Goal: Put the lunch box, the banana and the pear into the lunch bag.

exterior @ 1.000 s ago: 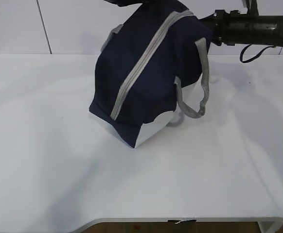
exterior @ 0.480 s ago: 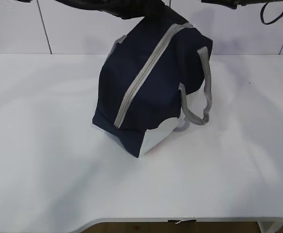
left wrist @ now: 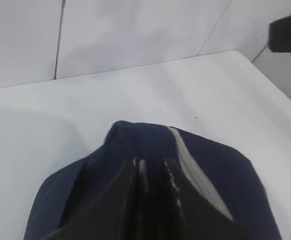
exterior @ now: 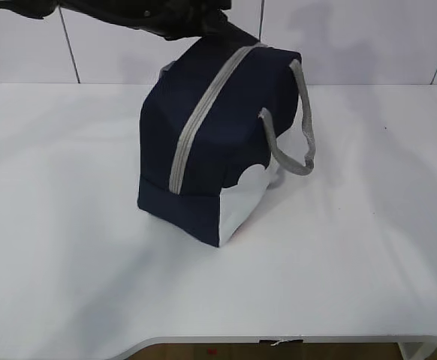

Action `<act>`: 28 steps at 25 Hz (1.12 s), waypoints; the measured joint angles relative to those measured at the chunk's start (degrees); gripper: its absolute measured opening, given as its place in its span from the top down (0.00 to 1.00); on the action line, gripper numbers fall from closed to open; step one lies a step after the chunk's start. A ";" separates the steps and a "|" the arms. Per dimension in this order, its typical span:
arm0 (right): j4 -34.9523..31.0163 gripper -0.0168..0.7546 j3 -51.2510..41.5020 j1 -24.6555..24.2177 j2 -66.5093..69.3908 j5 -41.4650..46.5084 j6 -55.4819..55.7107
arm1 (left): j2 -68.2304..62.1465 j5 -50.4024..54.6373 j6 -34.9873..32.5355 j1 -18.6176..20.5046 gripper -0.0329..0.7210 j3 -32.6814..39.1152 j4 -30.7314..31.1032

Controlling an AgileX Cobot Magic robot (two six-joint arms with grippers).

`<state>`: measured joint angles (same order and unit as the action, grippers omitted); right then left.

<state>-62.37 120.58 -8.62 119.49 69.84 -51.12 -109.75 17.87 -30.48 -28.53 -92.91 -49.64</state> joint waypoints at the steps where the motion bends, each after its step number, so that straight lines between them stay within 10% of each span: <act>1: 0.78 0.44 0.00 0.00 -0.58 -0.02 0.74 | 0.00 0.00 0.00 0.13 0.74 0.00 -0.12; 8: 5.94 0.44 0.00 0.00 -5.66 0.73 4.28 | 0.00 3.66 0.00 0.52 0.40 -0.34 -2.32; 22: 19.58 0.44 0.08 2.33 -16.61 1.54 14.29 | 9.29 25.99 0.71 4.20 0.39 -0.46 -0.19; 28: 31.29 0.44 -0.91 7.29 -23.30 1.98 24.01 | 16.77 39.32 10.37 5.05 0.42 -0.46 17.56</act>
<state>-31.09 119.67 -1.33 96.19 71.82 -27.11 -92.99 57.19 -20.11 -23.48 -93.38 -32.08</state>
